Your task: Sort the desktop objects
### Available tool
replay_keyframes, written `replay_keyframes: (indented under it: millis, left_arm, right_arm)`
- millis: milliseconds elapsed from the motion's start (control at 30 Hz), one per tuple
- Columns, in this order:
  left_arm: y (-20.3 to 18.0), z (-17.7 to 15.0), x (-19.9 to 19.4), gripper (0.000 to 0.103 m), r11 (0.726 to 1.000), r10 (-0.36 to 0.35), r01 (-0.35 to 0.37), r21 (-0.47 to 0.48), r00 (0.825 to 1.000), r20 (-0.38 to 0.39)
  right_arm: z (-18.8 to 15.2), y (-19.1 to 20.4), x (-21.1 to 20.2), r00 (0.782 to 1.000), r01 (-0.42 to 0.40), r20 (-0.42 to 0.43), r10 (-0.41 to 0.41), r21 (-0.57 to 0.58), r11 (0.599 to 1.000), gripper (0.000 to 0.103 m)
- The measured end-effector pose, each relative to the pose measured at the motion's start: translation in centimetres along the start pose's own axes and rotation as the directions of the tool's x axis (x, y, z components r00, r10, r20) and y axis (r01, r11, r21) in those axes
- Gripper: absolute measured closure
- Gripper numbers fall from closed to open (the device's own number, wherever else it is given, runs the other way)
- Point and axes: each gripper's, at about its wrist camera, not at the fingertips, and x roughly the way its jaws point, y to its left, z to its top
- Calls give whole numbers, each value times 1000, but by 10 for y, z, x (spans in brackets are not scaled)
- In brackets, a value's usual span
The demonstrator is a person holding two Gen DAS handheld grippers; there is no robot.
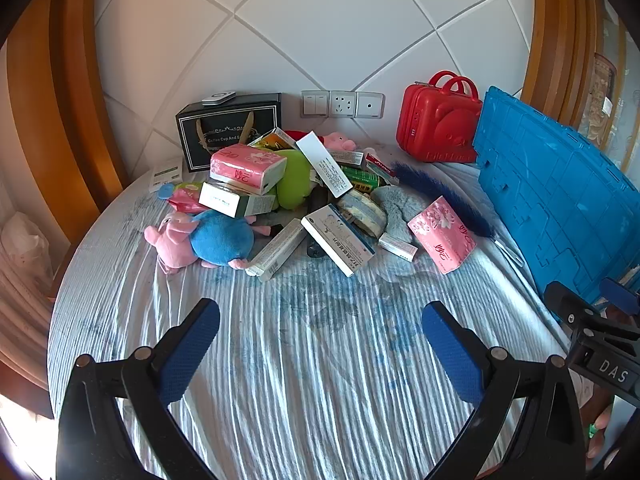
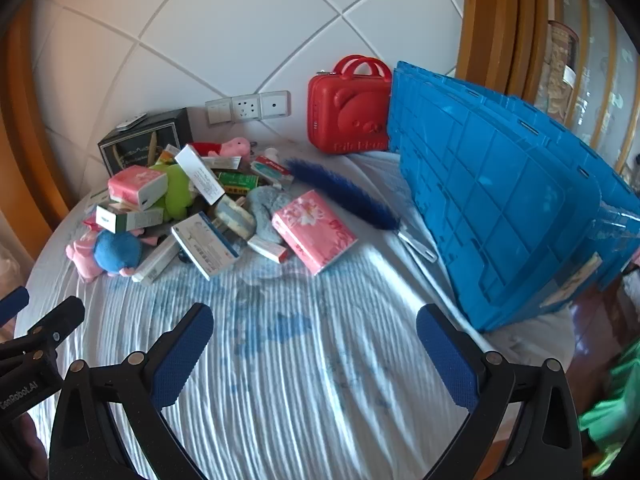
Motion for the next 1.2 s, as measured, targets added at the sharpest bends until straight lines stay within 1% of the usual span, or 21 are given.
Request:
replay_keyframes:
  millis: [700,1200]
  left_arm:
    - [-7,0,6,0,1000,-11,11,9,1000,-7]
    - [-12,2,13,0,1000,-18,18,22,1000,-24]
  right_arm:
    - [1,0,4,1000,16,-4,-16,-1,1000,0]
    - [4,-8,7,1000,29,-10,-29,8,1000,0]
